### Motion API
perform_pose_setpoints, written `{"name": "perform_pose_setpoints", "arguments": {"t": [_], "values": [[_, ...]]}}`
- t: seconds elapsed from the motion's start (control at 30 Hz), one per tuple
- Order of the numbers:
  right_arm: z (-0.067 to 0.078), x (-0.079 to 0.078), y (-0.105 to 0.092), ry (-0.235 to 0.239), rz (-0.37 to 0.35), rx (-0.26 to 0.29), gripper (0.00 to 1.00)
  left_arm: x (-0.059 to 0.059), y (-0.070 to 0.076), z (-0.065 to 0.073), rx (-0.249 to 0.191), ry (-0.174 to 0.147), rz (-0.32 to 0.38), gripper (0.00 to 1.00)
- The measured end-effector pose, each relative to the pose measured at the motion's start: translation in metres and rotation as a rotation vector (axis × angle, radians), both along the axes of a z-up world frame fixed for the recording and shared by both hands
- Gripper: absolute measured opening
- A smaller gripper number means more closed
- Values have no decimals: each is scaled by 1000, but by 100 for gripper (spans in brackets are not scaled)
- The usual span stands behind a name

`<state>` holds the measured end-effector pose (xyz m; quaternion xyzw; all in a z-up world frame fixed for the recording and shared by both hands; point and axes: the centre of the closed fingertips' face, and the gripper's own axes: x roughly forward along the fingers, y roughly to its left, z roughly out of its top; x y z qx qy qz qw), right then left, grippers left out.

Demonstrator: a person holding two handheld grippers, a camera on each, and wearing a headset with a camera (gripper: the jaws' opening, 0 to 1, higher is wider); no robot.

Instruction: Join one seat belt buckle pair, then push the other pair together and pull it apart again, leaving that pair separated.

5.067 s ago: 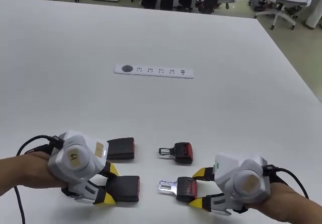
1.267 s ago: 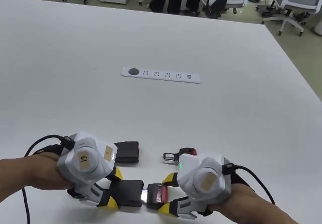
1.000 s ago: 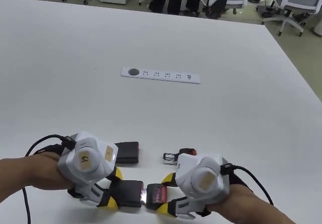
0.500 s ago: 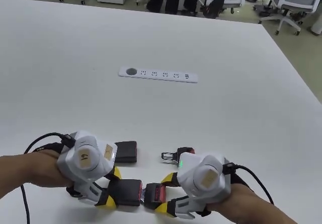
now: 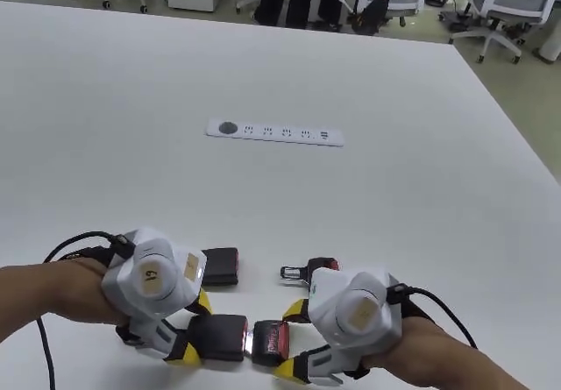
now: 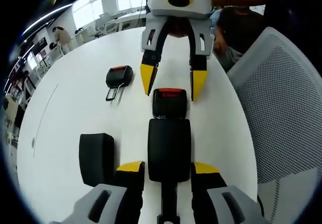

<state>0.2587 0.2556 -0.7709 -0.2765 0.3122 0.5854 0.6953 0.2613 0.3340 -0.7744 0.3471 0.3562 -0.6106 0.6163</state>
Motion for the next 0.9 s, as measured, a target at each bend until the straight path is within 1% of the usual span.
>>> {"name": "perform_pose_setpoints", "arguments": {"t": [0.1,0.17,0.2,0.27,0.4,0.43,0.53,0.6,0.73,0.9], "values": [[2,2,0,-2,-2,6,43,2,0,4,-10,-5,10,42],[8,3,-2,-8,-5,9,44,1,0,7,-15,-1,16,42],[5,5,-3,-9,-7,10,44,2,0,8,-15,-2,16,42],[9,6,-4,-17,-7,13,45,3,0,11,-22,-5,24,42],[17,13,-8,-29,-9,18,48,8,0,18,-48,-6,42,43],[20,15,-10,-33,-13,19,48,10,0,21,-56,-5,51,43],[28,20,-13,-35,-22,22,50,17,2,26,-62,-14,69,45],[26,26,-16,-40,-28,21,51,22,3,31,-71,-23,83,44],[30,34,-22,-46,-34,18,51,31,3,42,-98,-33,116,44],[31,44,-29,-55,-40,8,51,41,7,47,-109,-45,147,44]]}}
